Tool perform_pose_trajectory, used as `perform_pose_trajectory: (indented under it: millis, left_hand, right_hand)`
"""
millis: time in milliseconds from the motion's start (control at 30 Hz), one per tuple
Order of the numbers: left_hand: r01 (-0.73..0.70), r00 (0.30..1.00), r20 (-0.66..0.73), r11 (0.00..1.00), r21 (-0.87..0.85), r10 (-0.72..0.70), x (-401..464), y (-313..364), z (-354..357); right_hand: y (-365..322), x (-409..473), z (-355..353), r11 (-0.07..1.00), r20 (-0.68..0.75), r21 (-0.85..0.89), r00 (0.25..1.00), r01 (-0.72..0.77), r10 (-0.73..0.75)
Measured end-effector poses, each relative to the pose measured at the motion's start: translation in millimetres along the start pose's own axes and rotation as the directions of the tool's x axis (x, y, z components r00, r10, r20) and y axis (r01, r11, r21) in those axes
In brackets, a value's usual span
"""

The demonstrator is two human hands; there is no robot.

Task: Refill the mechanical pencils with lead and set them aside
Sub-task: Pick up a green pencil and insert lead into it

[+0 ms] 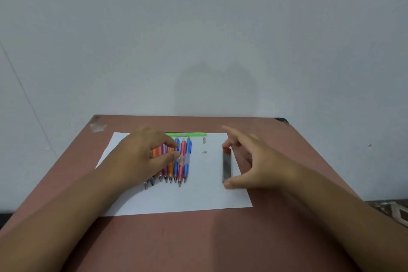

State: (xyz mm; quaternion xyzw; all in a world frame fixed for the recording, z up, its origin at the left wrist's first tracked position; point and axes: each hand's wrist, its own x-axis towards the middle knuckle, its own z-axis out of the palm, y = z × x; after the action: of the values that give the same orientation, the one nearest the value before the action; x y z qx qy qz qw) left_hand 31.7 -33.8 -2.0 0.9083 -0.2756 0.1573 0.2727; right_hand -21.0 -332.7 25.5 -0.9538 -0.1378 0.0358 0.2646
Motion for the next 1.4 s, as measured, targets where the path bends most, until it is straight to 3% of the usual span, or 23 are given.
perform_pose_trajectory:
  millis: [133, 267, 400, 533, 667, 767, 867, 1033, 1300, 1400]
  left_hand:
    - [-0.013, 0.999, -0.054, 0.998, -0.06, 0.01, 0, 7, -1]
    - [-0.005, 0.993, -0.117, 0.968, -0.25, -0.025, -2, 19, -3]
    - [0.129, 0.984, -0.037, 0.829, -0.545, -0.177, -4, 27, -9]
    - [0.194, 0.972, 0.031, 0.72, -0.666, -0.234, -4, 32, -9]
    - [0.186, 0.966, -0.033, 0.778, -0.6, -0.256, -3, 31, -5]
    - [0.055, 0.979, -0.159, 0.923, -0.38, -0.124, -3, 29, -2]
    - [-0.064, 0.962, -0.272, 0.989, -0.137, 0.024, -1, 26, 1]
    - [-0.126, 0.925, -0.359, 0.992, 0.024, 0.126, 2, 29, 4]
    - [-0.169, 0.916, -0.366, 0.985, 0.014, 0.163, 3, 29, 8]
    - [-0.171, 0.926, -0.356, 0.981, -0.094, 0.127, -1, 29, 3]
  right_hand:
    - [-24, 8, 1, 0.987, -0.16, 0.094, 0.981, 0.128, -0.112]
    - [-49, 21, 8, 0.964, -0.243, 0.052, 0.94, 0.26, -0.24]
    - [-62, 31, 19, 0.935, -0.27, 0.046, 0.906, 0.352, -0.327]
    - [-67, 35, 31, 0.907, -0.321, 0.044, 0.865, 0.42, -0.385]
    - [-62, 38, 44, 0.904, -0.402, 0.066, 0.84, 0.423, -0.364]
    - [-64, 39, 48, 0.87, -0.505, 0.339, 0.85, 0.358, -0.153]
    - [-68, 43, 50, 0.758, -0.451, 0.611, 0.887, 0.228, 0.097]
    - [-72, 46, 55, 0.669, -0.392, 0.723, 0.899, 0.17, 0.195]
    - [-78, 43, 54, 0.592, -0.393, 0.775, 0.902, 0.221, 0.179]
    - [-76, 41, 45, 0.44, -0.322, 0.874, 0.923, 0.205, 0.21]
